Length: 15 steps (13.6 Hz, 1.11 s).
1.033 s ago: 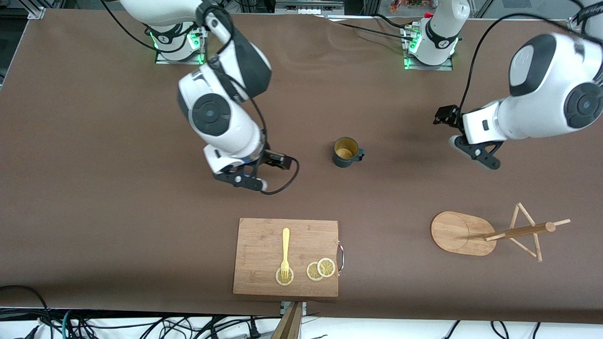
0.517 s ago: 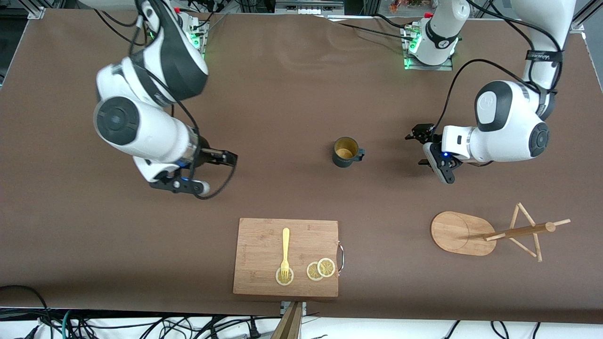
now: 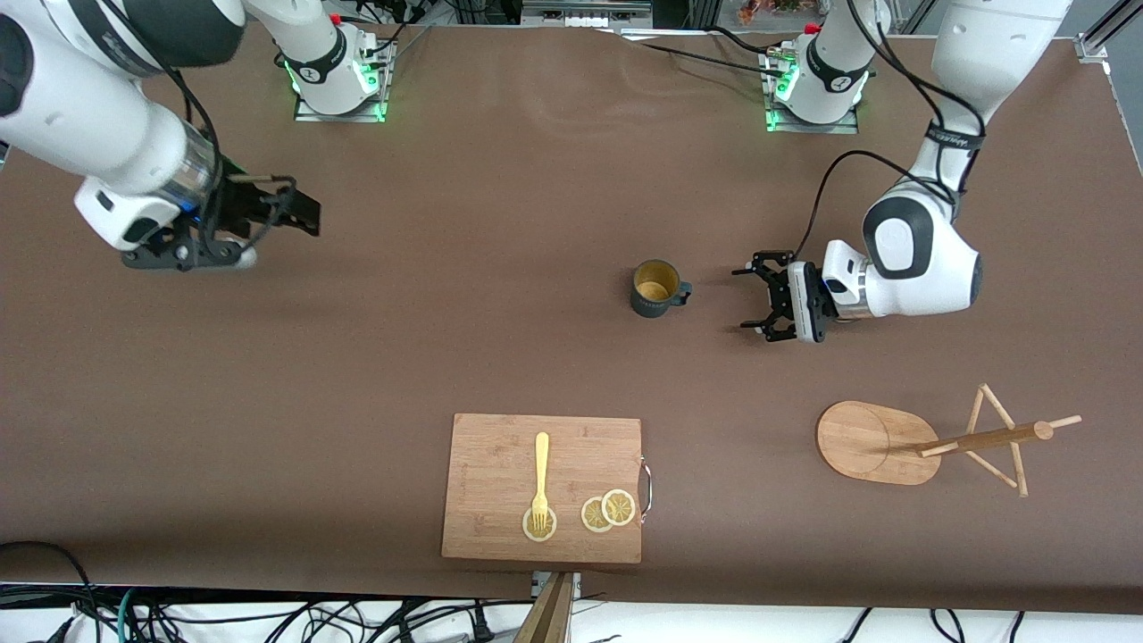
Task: Pass cup and hang on rack
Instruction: 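Move the left gripper to the mug handle while the right gripper retracts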
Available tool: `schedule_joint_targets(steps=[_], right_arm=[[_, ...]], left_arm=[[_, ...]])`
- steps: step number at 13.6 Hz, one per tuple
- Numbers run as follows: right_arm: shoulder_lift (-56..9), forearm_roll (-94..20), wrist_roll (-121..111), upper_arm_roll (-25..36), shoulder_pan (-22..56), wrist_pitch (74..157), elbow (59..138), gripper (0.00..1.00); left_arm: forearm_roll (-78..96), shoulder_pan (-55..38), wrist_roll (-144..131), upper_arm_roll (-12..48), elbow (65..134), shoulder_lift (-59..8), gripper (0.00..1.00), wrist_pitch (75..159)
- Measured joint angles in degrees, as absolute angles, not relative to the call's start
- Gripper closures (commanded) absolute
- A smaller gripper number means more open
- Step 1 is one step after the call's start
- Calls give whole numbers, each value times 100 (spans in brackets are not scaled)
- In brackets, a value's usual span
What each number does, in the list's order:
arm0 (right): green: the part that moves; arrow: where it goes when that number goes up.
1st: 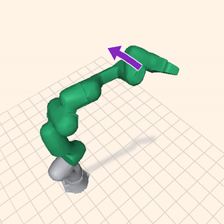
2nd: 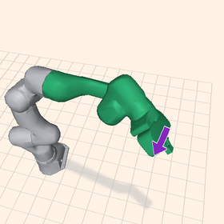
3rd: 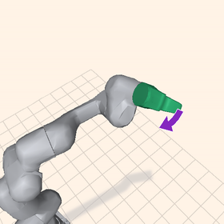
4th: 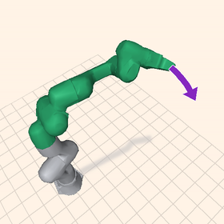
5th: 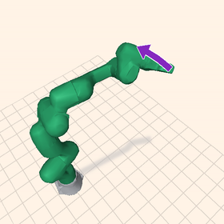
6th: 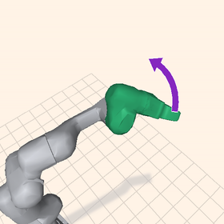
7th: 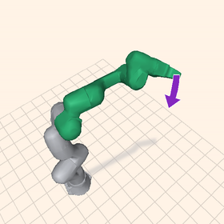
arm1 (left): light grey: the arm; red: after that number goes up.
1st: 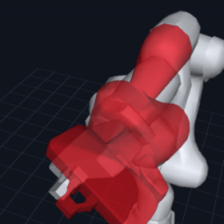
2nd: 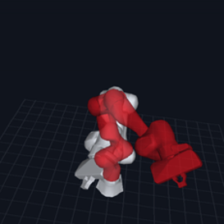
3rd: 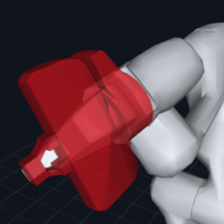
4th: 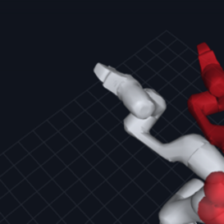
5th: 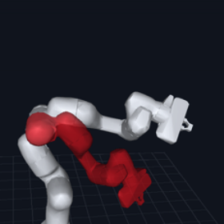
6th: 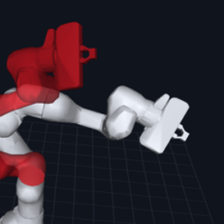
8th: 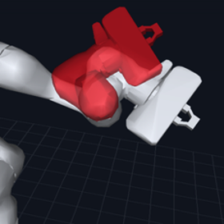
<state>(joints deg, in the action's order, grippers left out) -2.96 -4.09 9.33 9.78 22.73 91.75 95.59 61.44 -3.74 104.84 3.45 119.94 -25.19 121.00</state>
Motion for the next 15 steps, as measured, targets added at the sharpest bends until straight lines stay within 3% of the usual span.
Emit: schedule_joint_targets(steps=[5,11,15], right_arm=[[108,-131,-201,1578,2270,8988,9849,0],[108,89,-528,1810,2269,8989,9839,0],[99,105,-528,1858,2269,8672,9428,0]], left_arm=[[8165,-397,13078,416,12008,-3172,0,12057],[8400,-363,14197,436,12026,-3518,0,11216],[8455,-277,14719,434,12028,-3740,0,10944]])
